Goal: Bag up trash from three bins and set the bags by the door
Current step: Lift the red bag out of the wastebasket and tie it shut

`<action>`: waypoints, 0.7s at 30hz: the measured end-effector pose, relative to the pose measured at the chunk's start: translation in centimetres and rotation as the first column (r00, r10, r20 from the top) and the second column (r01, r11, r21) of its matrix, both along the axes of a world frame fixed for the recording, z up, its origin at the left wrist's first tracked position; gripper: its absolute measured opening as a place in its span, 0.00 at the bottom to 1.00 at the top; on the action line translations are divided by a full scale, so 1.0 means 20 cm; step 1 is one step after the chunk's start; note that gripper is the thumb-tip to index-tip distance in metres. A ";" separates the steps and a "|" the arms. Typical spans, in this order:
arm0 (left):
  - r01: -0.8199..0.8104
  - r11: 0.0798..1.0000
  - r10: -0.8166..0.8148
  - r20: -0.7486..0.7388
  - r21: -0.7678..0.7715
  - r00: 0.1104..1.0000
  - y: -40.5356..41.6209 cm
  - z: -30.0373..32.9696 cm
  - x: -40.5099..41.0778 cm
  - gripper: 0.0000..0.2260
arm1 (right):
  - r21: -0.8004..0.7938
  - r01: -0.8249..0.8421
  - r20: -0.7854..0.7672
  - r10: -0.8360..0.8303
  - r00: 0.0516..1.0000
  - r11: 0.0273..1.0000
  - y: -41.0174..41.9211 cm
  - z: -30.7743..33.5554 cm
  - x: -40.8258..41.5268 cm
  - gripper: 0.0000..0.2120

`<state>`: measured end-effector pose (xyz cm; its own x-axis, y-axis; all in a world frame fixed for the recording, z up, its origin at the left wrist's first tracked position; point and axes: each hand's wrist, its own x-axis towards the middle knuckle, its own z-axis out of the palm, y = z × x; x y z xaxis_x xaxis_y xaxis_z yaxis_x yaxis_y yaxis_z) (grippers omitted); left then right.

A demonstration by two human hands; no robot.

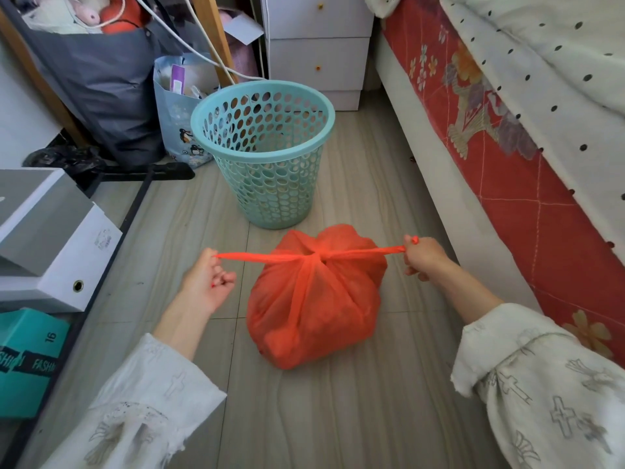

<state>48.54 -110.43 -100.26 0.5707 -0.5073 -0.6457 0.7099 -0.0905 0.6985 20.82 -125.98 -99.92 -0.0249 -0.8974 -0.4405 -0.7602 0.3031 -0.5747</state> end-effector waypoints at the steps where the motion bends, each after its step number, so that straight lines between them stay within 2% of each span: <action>1: -0.028 1.000 0.028 -0.024 0.006 0.999 0.02 -0.03 0.02 0.15 | 0.024 0.053 0.030 -0.054 0.998 0.998 0.00 -0.02 -0.02 0.16; 5: -0.147 0.989 0.145 -0.089 -0.012 0.985 0.04 -0.10 0.05 0.13 | 0.134 0.208 0.144 -0.226 0.963 0.969 0.00 -0.06 -0.06 0.16; 8: -0.185 0.982 0.183 -0.074 -0.023 0.980 0.05 -0.14 0.07 0.12 | 0.170 0.244 0.179 -0.274 0.945 0.955 0.01 -0.06 -0.07 0.17; 10: -0.173 0.984 0.173 -0.002 -0.034 0.985 0.04 -0.12 0.07 0.13 | 0.139 0.227 0.217 -0.253 0.943 0.964 0.01 -0.05 -0.06 0.17; 12: -0.133 0.988 0.142 0.134 -0.073 0.981 0.01 -0.05 0.05 0.14 | 0.128 0.211 0.363 -0.244 0.899 0.969 0.02 -0.02 -0.05 0.17; 14: -0.044 0.990 0.075 0.237 -0.134 0.969 -0.02 0.03 0.03 0.16 | 0.201 0.195 0.599 -0.278 0.751 0.960 0.03 0.01 -0.04 0.18; 16: 0.059 0.974 0.000 0.257 -0.220 0.966 -0.05 0.09 0.02 0.18 | 0.290 0.132 0.762 -0.312 0.567 0.948 0.04 0.06 -0.03 0.23; 21: 0.223 0.880 -0.186 0.128 -0.419 0.974 -0.10 0.20 -0.09 0.17 | 0.386 0.032 0.880 -0.378 0.289 0.922 0.06 0.19 0.14 0.26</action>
<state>46.81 -112.35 -96.19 0.4653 -0.8347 -0.2946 0.6469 0.0935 0.7568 23.63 -124.86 -96.05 0.3859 -0.7812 -0.4907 0.3398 0.6149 -0.7117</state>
